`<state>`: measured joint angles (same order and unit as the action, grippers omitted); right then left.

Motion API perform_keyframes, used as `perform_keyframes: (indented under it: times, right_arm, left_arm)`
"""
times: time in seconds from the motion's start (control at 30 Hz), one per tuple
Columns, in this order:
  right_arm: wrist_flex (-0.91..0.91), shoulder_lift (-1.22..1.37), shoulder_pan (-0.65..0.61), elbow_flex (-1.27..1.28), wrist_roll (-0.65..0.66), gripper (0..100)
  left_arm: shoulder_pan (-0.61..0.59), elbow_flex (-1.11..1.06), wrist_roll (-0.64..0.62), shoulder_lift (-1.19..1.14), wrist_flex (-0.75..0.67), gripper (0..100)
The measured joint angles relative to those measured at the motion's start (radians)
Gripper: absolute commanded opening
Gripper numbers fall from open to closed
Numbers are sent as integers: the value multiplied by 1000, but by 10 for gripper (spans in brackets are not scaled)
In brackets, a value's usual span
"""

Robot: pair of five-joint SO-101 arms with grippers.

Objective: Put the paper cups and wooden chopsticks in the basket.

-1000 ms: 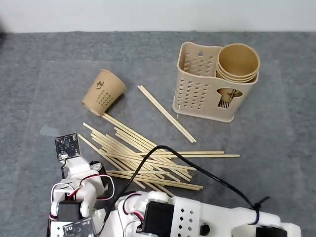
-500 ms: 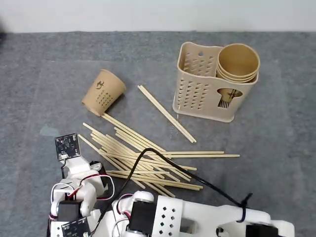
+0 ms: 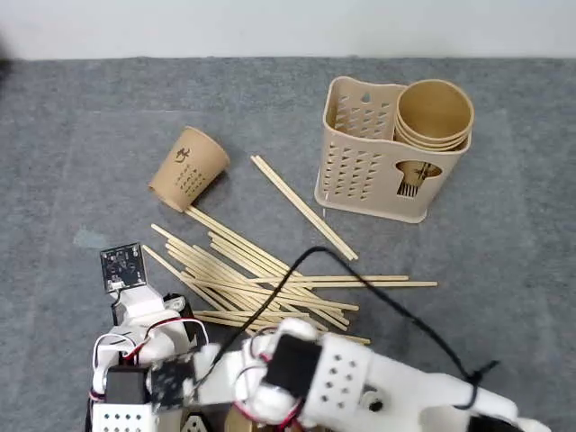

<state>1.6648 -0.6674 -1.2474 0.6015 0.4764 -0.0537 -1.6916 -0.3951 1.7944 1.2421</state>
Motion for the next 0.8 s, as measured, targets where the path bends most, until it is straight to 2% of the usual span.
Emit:
perform_keyframes:
  times: [0.23, 0.47, 0.57, 0.8]
  right_arm:
    - [89, -149, 112, -26, 0, 9]
    - [89, -164, 331, -206, 5, 9]
    - [89, -164, 407, -296, 51, 9]
    - [54, -166, 712, -508, 173, 9]
  left_arm:
    - [0, 0, 0, 0, 0, 14]
    - [0, 0, 0, 0, 0, 14]
    - [0, 0, 0, 0, 0, 14]
    - [0, 0, 0, 0, 0, 14]
